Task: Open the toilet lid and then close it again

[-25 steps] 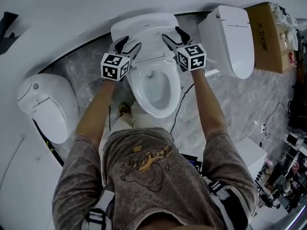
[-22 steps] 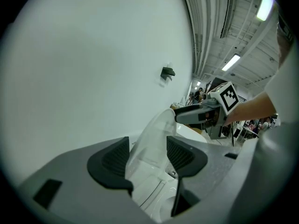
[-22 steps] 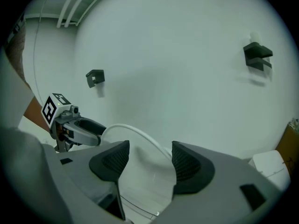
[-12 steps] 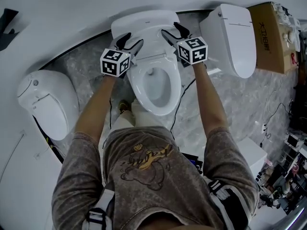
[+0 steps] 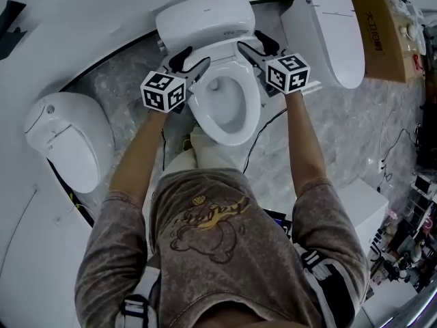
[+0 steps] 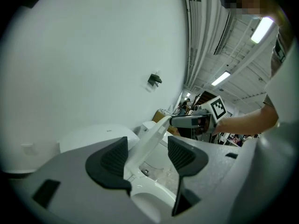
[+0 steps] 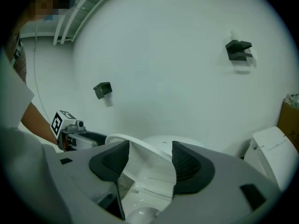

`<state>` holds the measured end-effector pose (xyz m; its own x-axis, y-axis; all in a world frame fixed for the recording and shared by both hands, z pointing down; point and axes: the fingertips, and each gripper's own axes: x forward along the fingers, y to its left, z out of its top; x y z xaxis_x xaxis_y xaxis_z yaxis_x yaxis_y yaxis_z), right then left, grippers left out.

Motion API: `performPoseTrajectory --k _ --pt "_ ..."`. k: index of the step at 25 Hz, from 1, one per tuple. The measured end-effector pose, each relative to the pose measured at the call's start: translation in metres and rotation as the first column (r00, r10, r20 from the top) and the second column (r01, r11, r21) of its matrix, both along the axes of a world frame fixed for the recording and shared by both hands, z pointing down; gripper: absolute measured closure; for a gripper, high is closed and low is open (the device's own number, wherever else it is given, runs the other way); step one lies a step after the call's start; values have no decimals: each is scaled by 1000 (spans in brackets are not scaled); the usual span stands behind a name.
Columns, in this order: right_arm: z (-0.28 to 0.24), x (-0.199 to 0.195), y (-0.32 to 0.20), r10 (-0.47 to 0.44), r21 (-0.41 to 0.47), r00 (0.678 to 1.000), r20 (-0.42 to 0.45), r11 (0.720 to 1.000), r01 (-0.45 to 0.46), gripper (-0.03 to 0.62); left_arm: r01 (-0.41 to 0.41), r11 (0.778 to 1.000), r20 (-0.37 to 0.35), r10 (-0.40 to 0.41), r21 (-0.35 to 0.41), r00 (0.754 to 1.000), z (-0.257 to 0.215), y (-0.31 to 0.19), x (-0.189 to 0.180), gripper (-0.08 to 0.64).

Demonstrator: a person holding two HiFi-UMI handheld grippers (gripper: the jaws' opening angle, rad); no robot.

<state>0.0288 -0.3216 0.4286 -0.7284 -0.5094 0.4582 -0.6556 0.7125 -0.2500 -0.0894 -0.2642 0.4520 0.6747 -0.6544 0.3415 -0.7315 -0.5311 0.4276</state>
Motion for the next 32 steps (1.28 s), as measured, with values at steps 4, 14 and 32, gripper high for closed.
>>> performPoseTrajectory --k 4,14,32 --pt "0 15 39 3 -1 1000 -30 1000 -4 310 -34 999 -30 34 -13 999 -1 36 15 288" --pt "23 65 151 -145 -46 980 -133 989 140 308 -115 989 -31 113 -88 993 16 135 65 287" --pt "178 124 333 -354 -90 847 -396 933 348 304 -94 953 79 121 -287 989 148 289 128 288"
